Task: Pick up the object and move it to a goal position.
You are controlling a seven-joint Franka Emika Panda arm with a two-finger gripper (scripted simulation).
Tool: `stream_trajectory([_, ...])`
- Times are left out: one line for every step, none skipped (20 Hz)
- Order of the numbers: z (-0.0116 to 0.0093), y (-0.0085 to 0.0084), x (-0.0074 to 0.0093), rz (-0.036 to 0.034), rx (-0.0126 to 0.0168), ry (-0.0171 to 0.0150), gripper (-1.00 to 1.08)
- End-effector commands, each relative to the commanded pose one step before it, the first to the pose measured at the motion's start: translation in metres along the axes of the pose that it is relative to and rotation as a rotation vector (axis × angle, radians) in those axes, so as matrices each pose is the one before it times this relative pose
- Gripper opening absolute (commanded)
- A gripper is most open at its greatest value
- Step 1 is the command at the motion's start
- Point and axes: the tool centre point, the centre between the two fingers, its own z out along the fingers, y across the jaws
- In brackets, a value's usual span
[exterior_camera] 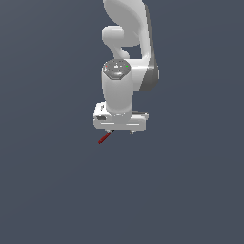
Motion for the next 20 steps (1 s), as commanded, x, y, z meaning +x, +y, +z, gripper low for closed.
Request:
stream_trajectory([0.00000, 0.00001, 0.00000, 0.00000, 0.00000, 0.00000, 1.00])
stream_trajectory([-0.00044, 0.00004, 0.00023, -0.00008, 0.00040, 0.00089, 1.00])
stream_trajectory([-0.00113, 0.00014, 0.00073, -0.00018, 0.00108, 0.00234, 1.00])
stream_trajectory([-0.00193, 0.00024, 0.00117, -0.00033, 0.00182, 0.00396, 1.00])
stream_trajectory([-0.00269, 0.00033, 0.00164, -0.00053, 0.00249, 0.00550, 1.00])
stream_trajectory([-0.00349, 0.00041, 0.00209, -0.00082, 0.00314, 0.00704, 1.00])
stream_trajectory([-0.00358, 0.00040, 0.00216, -0.00108, 0.00312, 0.00715, 1.00])
stream_trajectory([-0.00282, 0.00029, 0.00170, -0.00111, 0.00236, 0.00551, 1.00])
stream_trajectory([-0.00203, 0.00017, 0.00122, -0.00108, 0.00162, 0.00385, 1.00])
stream_trajectory([-0.00119, 0.00007, 0.00074, -0.00092, 0.00089, 0.00213, 1.00])
stream_trajectory([-0.00043, -0.00009, 0.00020, -0.00071, 0.00026, 0.00061, 1.00])
stream_trajectory([0.00056, 0.00003, -0.00029, 0.00037, -0.00044, -0.00105, 1.00])
stream_trajectory([0.00097, 0.00010, -0.00056, 0.00185, -0.00052, -0.00124, 1.00])
stream_trajectory([0.00094, 0.00034, -0.00057, 0.00376, -0.00014, -0.00034, 1.00])
stream_trajectory([0.00118, 0.00055, -0.00071, 0.00569, -0.00001, -0.00001, 1.00])
stream_trajectory([0.00157, 0.00072, -0.00095, 0.00744, -0.00005, -0.00008, 1.00])
stream_trajectory([0.00200, 0.00089, -0.00121, 0.00908, -0.00016, -0.00029, 1.00])
stream_trajectory([0.00240, 0.00104, -0.00147, 0.01066, -0.00026, -0.00046, 1.00])
stream_trajectory([0.00276, 0.00122, -0.00170, 0.01224, -0.00035, -0.00058, 1.00])
stream_trajectory([0.00308, 0.00141, -0.00192, 0.01377, -0.00042, -0.00063, 1.00])
